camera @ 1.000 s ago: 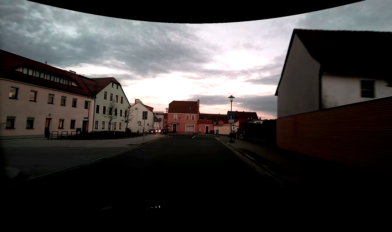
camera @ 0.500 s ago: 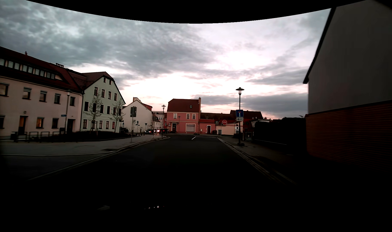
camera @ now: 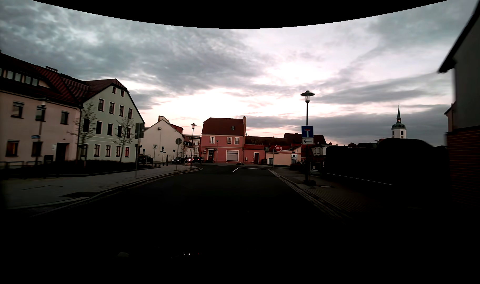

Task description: Follow the waypoints while adhering to traffic rules and regulations

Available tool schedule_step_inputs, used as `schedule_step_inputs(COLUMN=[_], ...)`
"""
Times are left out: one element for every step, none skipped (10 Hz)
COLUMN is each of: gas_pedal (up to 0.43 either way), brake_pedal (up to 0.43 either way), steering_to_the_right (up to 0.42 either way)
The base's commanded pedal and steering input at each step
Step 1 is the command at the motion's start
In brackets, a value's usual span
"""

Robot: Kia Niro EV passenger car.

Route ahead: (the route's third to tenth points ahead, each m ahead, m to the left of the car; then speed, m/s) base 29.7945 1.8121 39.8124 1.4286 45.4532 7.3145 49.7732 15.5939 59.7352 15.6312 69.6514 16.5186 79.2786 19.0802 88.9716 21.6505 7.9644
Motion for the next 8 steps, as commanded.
schedule_step_inputs(gas_pedal=[0.0, 0.0, 0.0, 0.0, 0.0, 0.0, 0.0, 0.0], brake_pedal=[0.043, 0.055, 0.061, 0.061, 0.067, 0.067, 0.073, 0.073], steering_to_the_right=[0.001, 0.001, 0.001, 0.002, 0.003, 0.004, 0.004, 0.004])
